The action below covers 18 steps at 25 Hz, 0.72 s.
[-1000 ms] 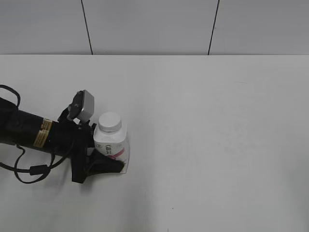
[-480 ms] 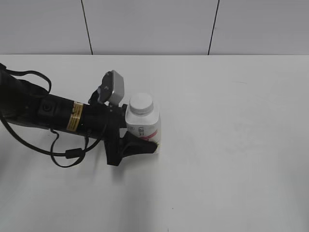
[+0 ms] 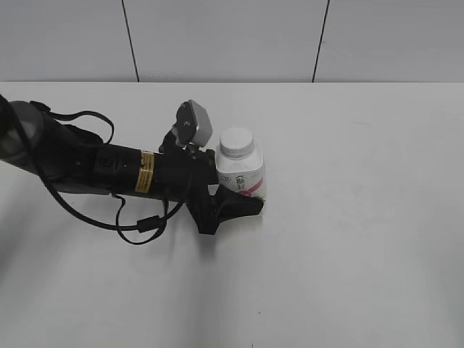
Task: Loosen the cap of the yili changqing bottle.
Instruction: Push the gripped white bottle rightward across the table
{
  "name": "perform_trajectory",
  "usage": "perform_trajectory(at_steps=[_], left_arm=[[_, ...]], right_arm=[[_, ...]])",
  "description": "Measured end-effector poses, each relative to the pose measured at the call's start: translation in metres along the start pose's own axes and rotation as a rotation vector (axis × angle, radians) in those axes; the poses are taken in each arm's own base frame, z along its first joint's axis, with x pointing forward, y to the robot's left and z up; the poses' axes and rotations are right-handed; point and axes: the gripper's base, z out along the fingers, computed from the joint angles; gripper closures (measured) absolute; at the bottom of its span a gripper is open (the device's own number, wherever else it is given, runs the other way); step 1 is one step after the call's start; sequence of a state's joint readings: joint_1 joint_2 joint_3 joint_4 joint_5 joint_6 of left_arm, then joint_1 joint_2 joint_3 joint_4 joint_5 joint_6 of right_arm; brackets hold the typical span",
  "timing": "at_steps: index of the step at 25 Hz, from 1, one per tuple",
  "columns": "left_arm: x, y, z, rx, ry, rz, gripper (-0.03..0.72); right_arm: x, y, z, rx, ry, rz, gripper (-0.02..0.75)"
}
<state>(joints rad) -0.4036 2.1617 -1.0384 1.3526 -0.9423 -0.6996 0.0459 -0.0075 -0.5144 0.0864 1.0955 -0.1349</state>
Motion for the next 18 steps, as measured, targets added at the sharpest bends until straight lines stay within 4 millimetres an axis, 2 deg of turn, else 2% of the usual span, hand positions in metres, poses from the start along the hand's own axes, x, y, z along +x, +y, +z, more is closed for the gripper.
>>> perform_trajectory(at_steps=[5, 10, 18], left_arm=[[0.005, 0.012, 0.005, -0.047, 0.047, 0.011, 0.251], [0.006, 0.014, 0.006, -0.057, 0.047, 0.005, 0.251], [0.027, 0.015, 0.014, -0.048, 0.085, -0.041, 0.251]], right_arm=[[0.0, 0.0, 0.0, 0.0, 0.0, 0.0, 0.186], [0.0, 0.0, 0.0, 0.0, 0.0, 0.0, 0.186], [0.0, 0.0, 0.0, 0.0, 0.0, 0.0, 0.186]])
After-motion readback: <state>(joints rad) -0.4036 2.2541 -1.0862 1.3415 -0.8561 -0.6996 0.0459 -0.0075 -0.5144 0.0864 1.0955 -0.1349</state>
